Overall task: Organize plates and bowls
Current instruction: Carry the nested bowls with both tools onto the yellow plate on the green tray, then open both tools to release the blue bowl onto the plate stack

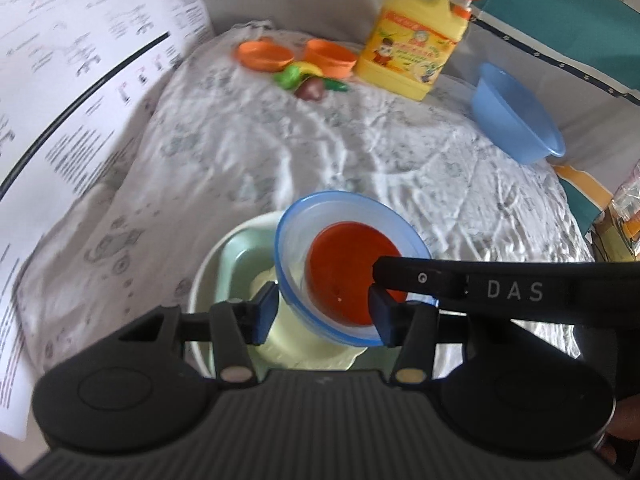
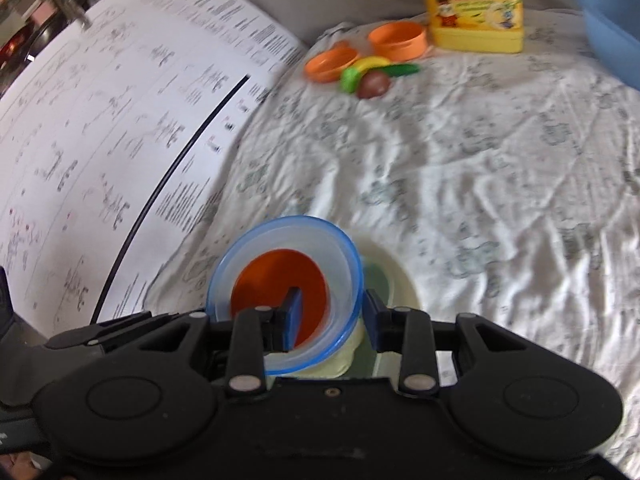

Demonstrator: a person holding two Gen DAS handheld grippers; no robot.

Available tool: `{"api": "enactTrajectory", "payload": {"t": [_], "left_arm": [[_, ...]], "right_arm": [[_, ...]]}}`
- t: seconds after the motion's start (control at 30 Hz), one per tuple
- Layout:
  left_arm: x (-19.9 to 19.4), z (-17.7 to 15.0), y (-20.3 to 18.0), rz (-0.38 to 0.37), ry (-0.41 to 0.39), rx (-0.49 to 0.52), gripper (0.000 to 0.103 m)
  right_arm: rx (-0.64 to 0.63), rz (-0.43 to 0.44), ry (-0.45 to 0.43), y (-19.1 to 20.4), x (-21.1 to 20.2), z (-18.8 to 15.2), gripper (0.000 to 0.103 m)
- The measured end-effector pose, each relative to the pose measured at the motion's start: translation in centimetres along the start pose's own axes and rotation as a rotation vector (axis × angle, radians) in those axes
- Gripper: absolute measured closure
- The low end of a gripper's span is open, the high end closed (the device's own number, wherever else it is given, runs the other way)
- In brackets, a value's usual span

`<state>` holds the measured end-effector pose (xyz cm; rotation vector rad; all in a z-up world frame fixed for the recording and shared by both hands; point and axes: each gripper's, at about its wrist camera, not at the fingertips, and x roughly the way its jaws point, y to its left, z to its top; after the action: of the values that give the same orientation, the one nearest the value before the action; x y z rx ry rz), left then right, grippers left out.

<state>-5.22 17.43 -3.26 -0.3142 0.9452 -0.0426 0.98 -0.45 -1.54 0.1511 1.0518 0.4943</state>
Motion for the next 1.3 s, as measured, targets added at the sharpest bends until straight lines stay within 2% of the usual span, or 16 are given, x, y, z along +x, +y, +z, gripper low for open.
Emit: {"api": "enactTrajectory", "payload": {"t": [0.5,1.1,1.2,1.23,1.3], "left_arm": [[2.2,-0.9,1.7,-0.018,0.058,-0.015,0.055],[2.4,-1.0,1.5,-0.004,0.058,-0.002,0.053],[1.9,-1.0,1.2,0.008,0.043,0.022,0.048],[1.5,-1.0,1.0,0.015,0.03,0.037,0.043],[0.6,-0.9,0.6,0.038,-0.006,0.063,0.025]], "right_arm": [[0.007,-0.019,0.063,0.2,2.8,-0.8,0.07],[0.014,0.004,0.069,-0.1,3.2,-0.6,0.07],[0.016,0.01,0.056,-0.1,2.6,-0.8,0.069],[0.015,0.011,0.046,0.0,2.2,-0.8,0.069],[0.008,0.012,0.025,0.0,1.4,-0.8,0.065]]}}
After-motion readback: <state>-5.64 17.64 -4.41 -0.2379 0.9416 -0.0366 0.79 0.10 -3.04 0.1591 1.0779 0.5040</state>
